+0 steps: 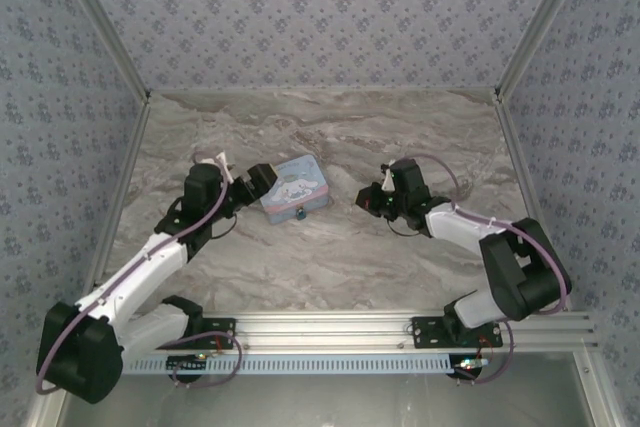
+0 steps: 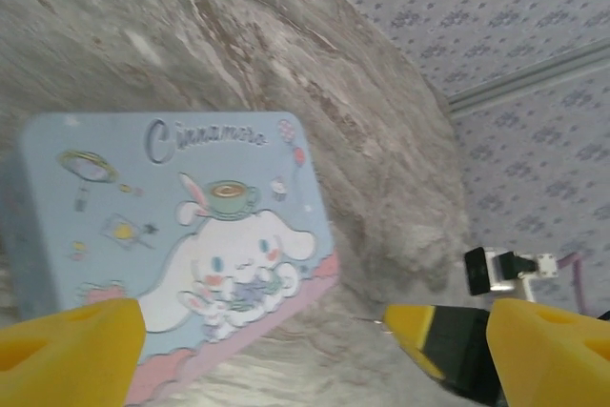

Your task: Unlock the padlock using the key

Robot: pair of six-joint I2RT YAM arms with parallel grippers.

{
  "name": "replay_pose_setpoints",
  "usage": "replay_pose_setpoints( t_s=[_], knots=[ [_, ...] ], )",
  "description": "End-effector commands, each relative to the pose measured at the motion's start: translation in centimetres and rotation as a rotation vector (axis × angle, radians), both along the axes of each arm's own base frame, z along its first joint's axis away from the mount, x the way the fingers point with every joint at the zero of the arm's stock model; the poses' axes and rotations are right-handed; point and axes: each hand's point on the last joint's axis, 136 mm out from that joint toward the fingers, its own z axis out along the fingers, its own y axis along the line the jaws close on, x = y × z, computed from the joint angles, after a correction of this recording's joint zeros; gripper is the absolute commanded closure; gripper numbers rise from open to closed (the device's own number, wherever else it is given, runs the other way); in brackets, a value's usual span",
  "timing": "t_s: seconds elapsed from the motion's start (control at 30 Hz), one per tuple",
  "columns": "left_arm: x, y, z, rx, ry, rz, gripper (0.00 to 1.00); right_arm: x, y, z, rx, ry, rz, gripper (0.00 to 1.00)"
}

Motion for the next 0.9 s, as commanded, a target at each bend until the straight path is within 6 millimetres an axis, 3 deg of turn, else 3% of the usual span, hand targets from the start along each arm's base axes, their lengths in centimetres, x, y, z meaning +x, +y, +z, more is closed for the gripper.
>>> replay_pose_setpoints(
  t_s=[0.0,0.27,0.5,0.87],
  knots=[
    [0.7,-2.1,1.5,-0.162,0.086,0.0,0.11,0.8,0.6,3.5,0.1,-0.082,-0.02,1.0],
    [2.2,-4.6,0.6,-0.459,0.308,0.116,0.2,1.3,1.2,7.8,0.13,-0.218,-0.006,1.0],
    [2.3,-7.2,-0.1,-0.649,0.517,0.181,0.29,1.2,3.2,10.6,0.181,-0.31,0.038,1.0],
    [2.3,-14.0,-0.9,-0.806,0.724,0.073,0.38,0.6,7.1,13.4,0.244,-0.395,0.132,1.0]
  ],
)
